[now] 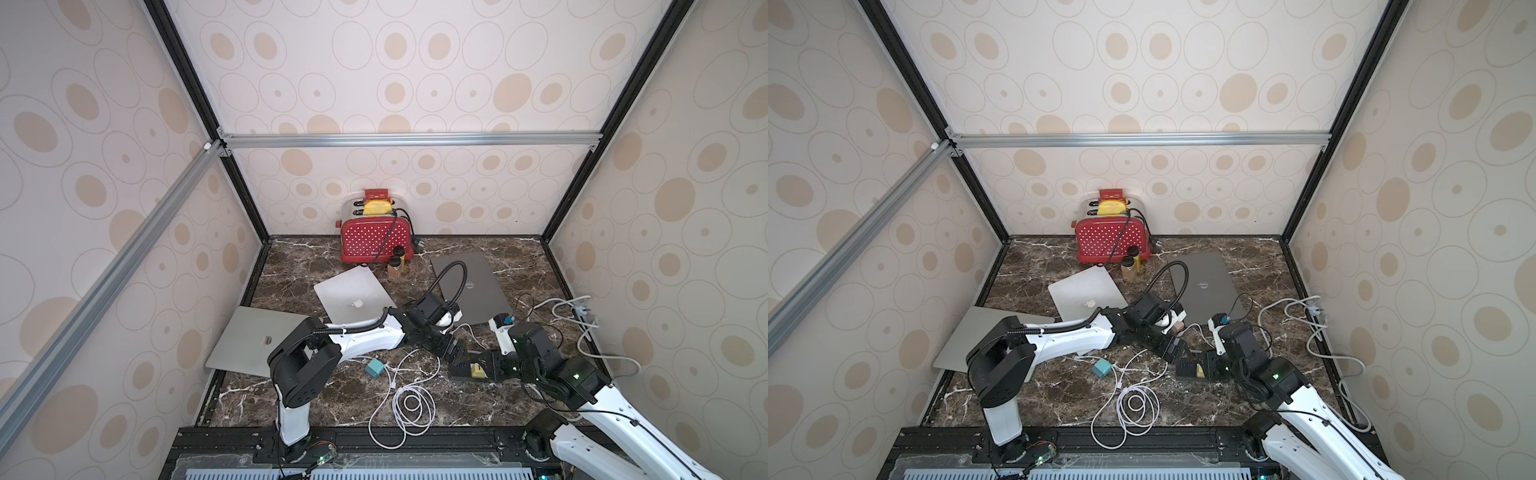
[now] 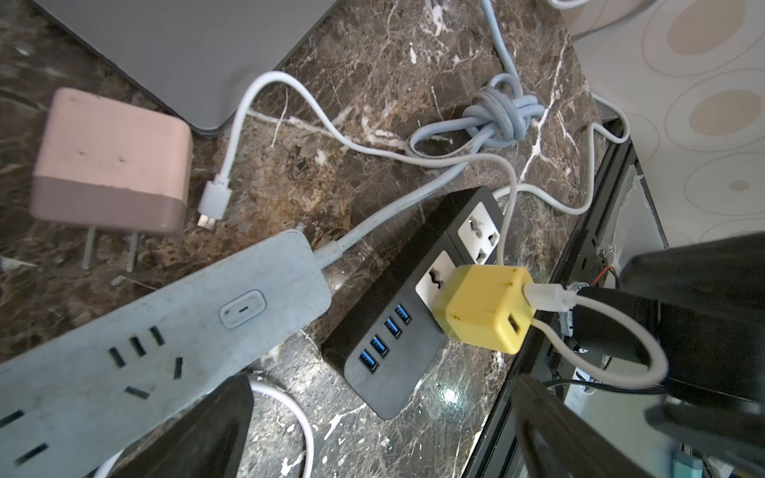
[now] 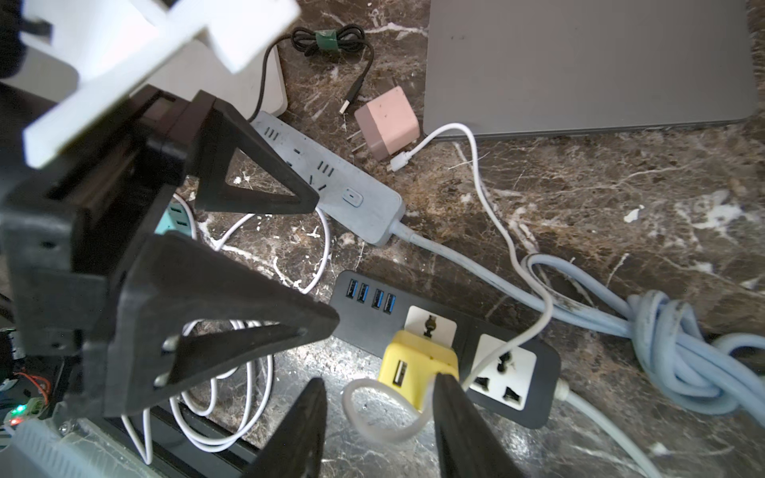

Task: Unplug the laptop charger
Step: Move the socket to the center of the board.

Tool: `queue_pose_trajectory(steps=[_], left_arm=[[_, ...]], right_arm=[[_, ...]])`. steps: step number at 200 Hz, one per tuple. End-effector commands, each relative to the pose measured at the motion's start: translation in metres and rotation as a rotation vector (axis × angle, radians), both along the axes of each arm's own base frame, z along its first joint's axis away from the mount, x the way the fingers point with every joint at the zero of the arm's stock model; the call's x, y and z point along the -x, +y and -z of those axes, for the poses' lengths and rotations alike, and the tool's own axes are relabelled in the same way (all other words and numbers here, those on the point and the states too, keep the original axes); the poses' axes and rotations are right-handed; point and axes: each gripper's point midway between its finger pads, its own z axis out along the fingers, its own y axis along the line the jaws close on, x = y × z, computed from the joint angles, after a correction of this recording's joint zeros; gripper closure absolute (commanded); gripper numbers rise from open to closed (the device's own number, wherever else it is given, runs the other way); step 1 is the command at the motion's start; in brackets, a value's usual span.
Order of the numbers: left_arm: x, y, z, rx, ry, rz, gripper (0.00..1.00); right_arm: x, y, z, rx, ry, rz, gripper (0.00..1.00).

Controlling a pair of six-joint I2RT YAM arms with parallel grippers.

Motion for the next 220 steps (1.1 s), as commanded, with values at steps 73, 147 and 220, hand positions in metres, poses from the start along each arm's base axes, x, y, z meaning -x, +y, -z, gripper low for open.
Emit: queue_pose_trajectory(steps=[73, 147, 220], left_arm=[[0.007, -0.020, 0.009, 0.007, -0.007, -0.007, 0.01], [0.006, -0.031, 0.003, 0.030, -0.015, 0.010, 0.01], [0.003, -0.035, 0.002, 0.036, -0.024, 0.004, 0.01]], right_arm=[[0.004, -0.017, 0.000, 0.055, 0.006, 0.073, 0.60], [0.013, -0.033, 0.010, 0.103, 0.048, 0.129, 0.55], [0.019, -0.033, 0.005, 0.086, 0.060, 0.118, 0.50]])
